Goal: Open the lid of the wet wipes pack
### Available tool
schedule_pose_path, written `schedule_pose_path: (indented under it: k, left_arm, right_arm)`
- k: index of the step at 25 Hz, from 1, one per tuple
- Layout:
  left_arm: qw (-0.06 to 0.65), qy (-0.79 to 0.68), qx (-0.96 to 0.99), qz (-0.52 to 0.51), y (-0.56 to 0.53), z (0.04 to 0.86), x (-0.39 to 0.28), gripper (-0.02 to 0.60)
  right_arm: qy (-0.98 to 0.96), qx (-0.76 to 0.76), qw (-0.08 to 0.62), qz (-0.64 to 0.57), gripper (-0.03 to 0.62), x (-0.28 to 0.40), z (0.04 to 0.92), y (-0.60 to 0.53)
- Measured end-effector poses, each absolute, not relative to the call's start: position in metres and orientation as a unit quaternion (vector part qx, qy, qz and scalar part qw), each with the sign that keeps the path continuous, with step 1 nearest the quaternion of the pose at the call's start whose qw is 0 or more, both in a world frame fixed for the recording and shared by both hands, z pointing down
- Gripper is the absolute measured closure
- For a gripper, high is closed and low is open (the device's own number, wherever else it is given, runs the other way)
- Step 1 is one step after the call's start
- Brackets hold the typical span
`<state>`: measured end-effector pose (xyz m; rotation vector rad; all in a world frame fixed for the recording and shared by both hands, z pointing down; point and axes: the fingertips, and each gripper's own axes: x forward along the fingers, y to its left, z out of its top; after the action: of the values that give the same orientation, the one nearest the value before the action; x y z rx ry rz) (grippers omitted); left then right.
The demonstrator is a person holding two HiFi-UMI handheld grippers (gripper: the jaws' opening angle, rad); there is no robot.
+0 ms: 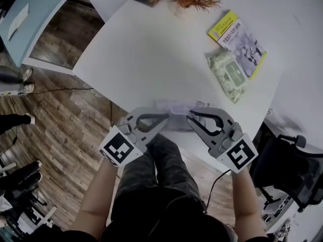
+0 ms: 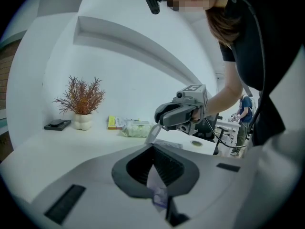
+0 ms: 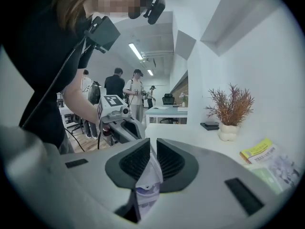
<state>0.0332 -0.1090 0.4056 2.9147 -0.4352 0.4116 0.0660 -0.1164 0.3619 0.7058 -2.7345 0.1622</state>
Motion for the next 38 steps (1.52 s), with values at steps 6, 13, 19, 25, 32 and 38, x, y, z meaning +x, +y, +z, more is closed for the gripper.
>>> schedule_pose_path:
  k: [6,13,19,25,32,38]
  left_arm:
    - [0.091,-0.149,0.977,0.119,-0.115,0.400,0.043,0.569]
    - [0.110,-0.168,0.973,0.113,-0.128,0.400,0.045,0.569]
    - [0.117,-0.178,0.970,0.114,-0.139,0.400,0.045,0.569]
    - [0.126,-0.185,0.968,0.112,-0.147,0.402,0.046,0.570]
    - [0.131,-0.185,0.967,0.113,-0.151,0.404,0.045,0.569]
    - [0.137,-0.188,0.966,0.115,-0.156,0.409,0.044,0.570]
  right_arm:
    - [-0.956,0.245,0.155,0.054,0.534,0.066,0.360,-0.122]
    - [-0.951,0.270,0.143,0.048,0.533,0.074,0.357,-0.133]
    - [-0.941,0.305,0.141,0.046,0.533,0.092,0.358,-0.145]
    - [-0.944,0.287,0.156,0.047,0.539,0.093,0.368,-0.146]
    - [-0.944,0.257,0.204,0.039,0.560,0.087,0.392,-0.152]
    - [-0.940,0.249,0.228,0.054,0.565,0.088,0.405,-0.157]
